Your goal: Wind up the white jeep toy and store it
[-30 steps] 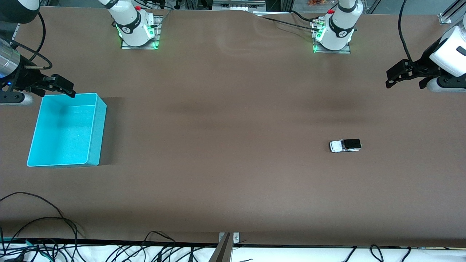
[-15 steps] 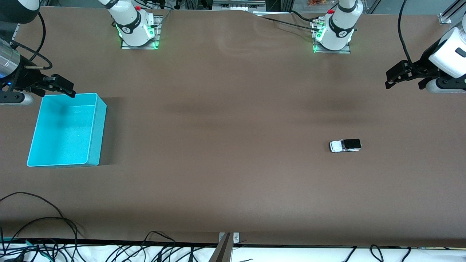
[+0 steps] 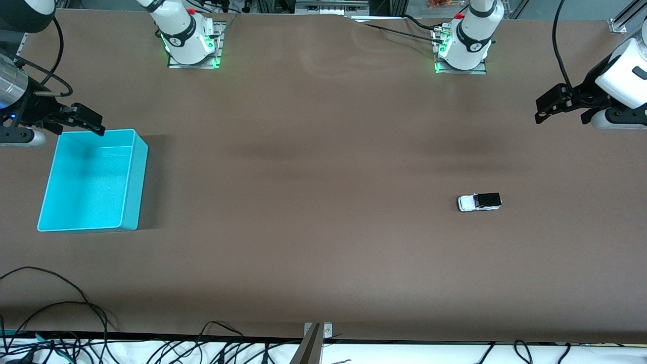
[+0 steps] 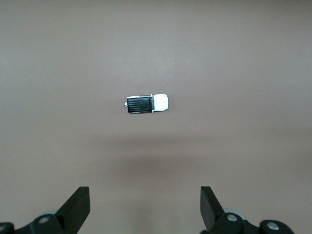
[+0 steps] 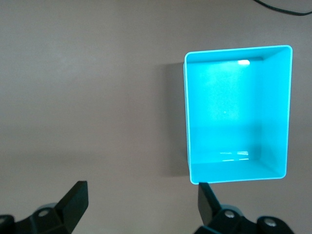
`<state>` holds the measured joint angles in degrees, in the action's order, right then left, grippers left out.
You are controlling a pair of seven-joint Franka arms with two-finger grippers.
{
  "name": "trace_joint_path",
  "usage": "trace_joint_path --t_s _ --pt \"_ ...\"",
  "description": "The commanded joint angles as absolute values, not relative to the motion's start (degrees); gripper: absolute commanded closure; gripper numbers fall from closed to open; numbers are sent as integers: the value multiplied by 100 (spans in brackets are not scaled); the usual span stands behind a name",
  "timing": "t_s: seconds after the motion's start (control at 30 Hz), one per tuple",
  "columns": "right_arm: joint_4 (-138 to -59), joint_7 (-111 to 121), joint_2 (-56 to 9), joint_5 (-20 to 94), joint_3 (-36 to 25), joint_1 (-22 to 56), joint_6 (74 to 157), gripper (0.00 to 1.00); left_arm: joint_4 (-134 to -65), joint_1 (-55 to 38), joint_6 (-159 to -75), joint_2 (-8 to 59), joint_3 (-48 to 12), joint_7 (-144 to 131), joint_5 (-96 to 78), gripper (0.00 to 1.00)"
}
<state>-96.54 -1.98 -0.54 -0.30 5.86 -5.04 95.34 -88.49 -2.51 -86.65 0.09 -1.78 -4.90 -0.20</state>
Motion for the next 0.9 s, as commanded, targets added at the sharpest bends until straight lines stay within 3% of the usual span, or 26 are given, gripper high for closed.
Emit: trace_joint_path --t_s 0.0,0.87 --pt "-9527 -132 -105 -26 571 -501 9431 0 -8631 -229 -8543 114 -176 -352 -62 0" --pt "-9527 -132 -105 9 571 -510 9431 0 -8631 -290 -8534 114 -211 -352 -44 0"
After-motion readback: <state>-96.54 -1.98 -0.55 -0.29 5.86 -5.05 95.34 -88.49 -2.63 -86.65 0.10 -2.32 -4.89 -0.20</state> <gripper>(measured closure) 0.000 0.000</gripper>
